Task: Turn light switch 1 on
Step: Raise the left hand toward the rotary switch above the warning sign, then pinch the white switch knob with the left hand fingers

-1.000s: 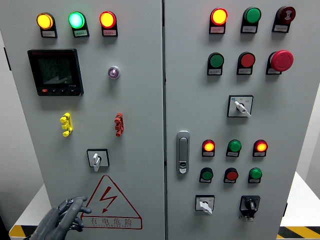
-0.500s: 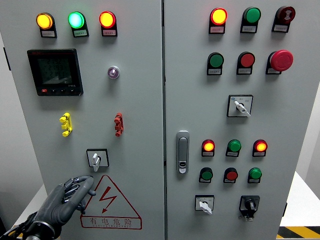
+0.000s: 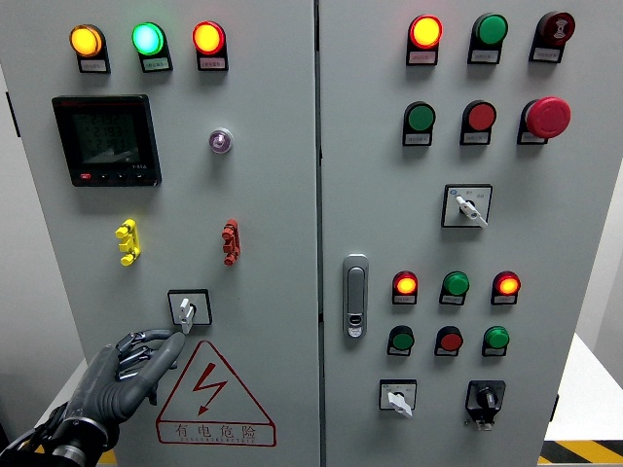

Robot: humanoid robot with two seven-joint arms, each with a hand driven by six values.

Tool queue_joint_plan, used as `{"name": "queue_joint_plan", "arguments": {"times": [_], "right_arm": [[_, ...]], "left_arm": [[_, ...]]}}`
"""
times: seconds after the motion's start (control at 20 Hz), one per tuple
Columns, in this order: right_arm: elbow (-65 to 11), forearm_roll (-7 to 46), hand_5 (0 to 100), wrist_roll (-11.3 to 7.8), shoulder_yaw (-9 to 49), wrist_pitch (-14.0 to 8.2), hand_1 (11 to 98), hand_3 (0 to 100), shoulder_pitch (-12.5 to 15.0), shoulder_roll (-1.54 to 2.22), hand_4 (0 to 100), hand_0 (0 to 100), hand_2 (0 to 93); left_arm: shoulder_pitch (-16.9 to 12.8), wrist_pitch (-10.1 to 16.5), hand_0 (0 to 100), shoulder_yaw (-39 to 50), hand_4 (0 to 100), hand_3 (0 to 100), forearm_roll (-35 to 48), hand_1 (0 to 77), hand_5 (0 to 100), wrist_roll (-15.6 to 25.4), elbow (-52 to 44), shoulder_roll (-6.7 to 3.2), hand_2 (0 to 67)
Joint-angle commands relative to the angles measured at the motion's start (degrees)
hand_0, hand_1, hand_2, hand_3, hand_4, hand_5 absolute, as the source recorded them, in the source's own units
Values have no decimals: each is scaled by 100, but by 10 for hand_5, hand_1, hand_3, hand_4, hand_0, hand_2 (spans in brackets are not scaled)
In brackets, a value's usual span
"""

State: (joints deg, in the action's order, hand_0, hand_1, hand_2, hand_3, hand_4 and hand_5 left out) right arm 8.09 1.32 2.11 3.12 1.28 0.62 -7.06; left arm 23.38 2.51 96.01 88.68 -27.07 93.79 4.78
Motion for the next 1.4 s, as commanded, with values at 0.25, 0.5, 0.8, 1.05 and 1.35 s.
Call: {"name": "queue_joint_plan", "arguments": {"times": [0.25,0.5,0.8,1.05,1.35], "right_arm": [[0,0,105,0,5,4,197,198,0,-6,194,0,0],[0,0,105,0,-4,4,196,198,0,3,194,0,0],[0,0,105,0,5,4,200,198,0,-6,194,0,0],[0,0,105,0,5,-5,195,198,0,3,194,0,0],[0,0,105,0,-4,-5,200,198,0,3,194,0,0]], "left_arm": [[43,-610,0,-415,1000,769,17,558,909,-97,122,6,365],[52,-770,0,-434,1000,789,167,581,915,-106,122,14,385],[70,-752,0,-390,1000,801,158,584,927,-114,131,41,392],[201,-752,0,-328,1000,804,167,589,933,-141,122,50,394],[342,-761,0,-310,1000,817,167,587,936,-465,122,50,399]]}}
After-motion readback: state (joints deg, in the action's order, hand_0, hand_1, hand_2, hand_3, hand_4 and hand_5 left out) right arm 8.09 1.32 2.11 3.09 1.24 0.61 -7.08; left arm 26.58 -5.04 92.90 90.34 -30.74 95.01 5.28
